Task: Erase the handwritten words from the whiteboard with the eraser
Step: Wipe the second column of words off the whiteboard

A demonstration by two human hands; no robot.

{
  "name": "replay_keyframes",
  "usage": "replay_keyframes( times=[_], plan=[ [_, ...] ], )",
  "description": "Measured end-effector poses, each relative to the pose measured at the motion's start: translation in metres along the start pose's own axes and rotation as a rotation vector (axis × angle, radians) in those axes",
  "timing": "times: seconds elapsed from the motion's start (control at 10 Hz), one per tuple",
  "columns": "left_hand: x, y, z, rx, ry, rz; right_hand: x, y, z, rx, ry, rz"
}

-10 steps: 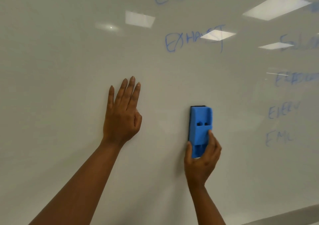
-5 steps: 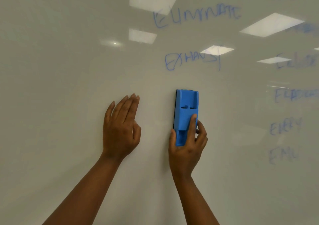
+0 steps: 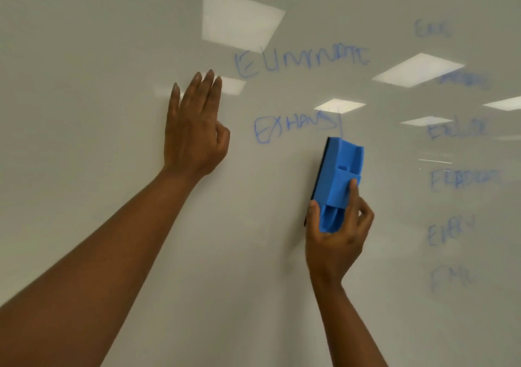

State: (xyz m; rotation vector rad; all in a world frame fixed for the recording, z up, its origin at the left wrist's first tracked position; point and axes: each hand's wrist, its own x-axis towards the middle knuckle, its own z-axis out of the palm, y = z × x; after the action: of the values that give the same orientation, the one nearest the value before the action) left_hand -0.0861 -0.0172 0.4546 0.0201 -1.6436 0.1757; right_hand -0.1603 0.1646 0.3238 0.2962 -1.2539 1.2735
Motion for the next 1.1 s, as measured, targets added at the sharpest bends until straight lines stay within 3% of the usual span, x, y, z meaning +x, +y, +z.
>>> replay_keyframes(
  times=[0.4, 0.7, 0.8, 0.9, 1.0, 1.1],
  plan=[
    [-0.004, -0.001, 0.012, 0.096, 0.002, 0.018, 0.077, 0.015, 0.03, -0.102, 0.029, 0.079],
    [-0.006, -0.002, 0.012, 0.072, 0.015, 0.014, 0.074, -0.001, 0.042, -0.075, -0.114, -0.209],
    [-0.006, -0.002, 0.012, 0.066, 0.017, 0.018, 0.08, 0.011, 0.034, -0.113, -0.123, -0.219],
    [-0.007, -0.001, 0.012, 0.065, 0.02, 0.022, 0.094, 0.014, 0.033, -0.1, -0.059, -0.08],
    [-0.007, -0.001, 0.012, 0.067, 0.023, 0.021, 0.096, 0.007, 0.039, -0.09, -0.033, -0.06],
    [-0.007, -0.001, 0.012, 0.07, 0.024, 0.02, 0.087, -0.002, 0.043, -0.086, -0.077, -0.146]
  ],
)
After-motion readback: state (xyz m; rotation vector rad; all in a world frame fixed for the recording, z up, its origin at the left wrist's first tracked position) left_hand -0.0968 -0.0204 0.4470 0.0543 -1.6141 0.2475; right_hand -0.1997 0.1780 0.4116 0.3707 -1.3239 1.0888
